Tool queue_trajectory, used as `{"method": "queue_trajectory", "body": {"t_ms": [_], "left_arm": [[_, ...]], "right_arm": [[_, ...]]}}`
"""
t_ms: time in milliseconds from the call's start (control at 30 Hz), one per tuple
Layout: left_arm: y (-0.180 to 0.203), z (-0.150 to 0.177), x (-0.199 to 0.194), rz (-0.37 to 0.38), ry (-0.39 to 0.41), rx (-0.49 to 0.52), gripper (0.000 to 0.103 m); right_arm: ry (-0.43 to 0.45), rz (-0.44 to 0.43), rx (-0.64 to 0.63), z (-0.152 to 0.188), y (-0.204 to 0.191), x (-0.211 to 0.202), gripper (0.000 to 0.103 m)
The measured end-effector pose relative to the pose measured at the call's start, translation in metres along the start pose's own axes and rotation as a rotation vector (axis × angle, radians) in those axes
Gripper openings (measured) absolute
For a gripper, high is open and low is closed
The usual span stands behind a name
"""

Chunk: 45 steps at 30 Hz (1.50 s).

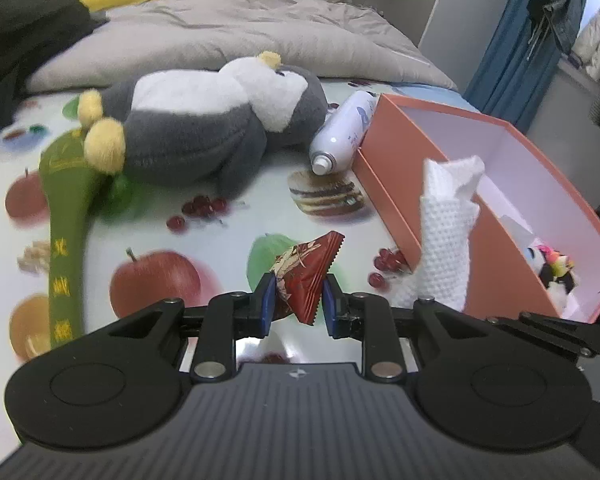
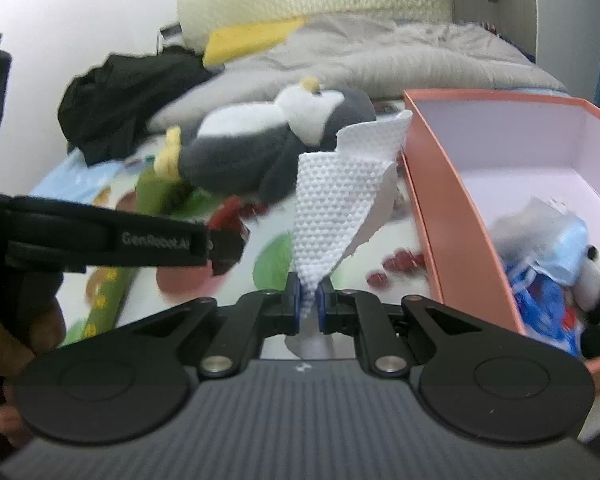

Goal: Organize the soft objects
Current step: 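Lift the tissue and red wrapper and carry them over the pink box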

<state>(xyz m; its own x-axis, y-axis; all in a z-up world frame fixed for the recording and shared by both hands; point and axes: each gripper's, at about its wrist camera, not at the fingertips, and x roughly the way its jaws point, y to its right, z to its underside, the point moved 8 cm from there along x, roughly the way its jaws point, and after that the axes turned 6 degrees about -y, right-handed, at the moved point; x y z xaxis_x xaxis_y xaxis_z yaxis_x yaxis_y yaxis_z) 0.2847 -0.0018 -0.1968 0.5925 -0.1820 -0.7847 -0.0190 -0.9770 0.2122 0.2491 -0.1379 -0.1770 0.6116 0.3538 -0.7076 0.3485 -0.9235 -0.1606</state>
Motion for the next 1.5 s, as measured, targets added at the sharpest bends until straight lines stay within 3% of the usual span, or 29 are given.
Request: {"method": "queue_trajectory", "body": {"t_ms": [333,700,1133,1500], "left_arm": [[0.016,0.004,-0.012,0.008,-0.021,-0.007,0.029],[0.054,-0.053,-0.048,0.076,0.071,0.019,0.029],[0.131,-0.126,-0.081,0.186,0.18,0.101,0.029],[0.212,-0.156,-0.049,0.232,0.141,0.193,0.029]], "right_arm": [[0.002,-0.053,0.015,-0.004,0.008,-0.03,0.012],[0.144,-0.02,0.035,-0.052,0.035,-0.075,0.012],[0.289,0.055,0.026,-0.113,0.087,-0.131,0.012],[0.213,0.134,0.109,-0.124,0.159,-0.115,0.012]]}}
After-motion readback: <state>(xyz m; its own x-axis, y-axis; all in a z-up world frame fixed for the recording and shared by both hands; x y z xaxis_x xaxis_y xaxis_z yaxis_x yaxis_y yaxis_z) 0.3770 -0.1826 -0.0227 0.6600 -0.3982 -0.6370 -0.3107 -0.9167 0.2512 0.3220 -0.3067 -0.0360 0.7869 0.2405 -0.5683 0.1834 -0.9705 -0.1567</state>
